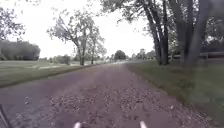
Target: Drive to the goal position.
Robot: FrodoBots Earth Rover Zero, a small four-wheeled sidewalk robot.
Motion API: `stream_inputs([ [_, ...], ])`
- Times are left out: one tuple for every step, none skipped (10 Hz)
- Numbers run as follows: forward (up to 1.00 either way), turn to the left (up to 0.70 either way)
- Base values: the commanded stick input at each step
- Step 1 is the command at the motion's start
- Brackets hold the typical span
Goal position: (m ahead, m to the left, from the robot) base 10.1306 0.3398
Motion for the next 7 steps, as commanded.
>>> stream_inputs([
  [0.70, 0.00],
  [0.18, 0.00],
  [0.00, 0.00],
  [0.00, 0.00],
  [0.00, 0.00],
  [0.00, 0.00],
  [0.00, 0.00],
])
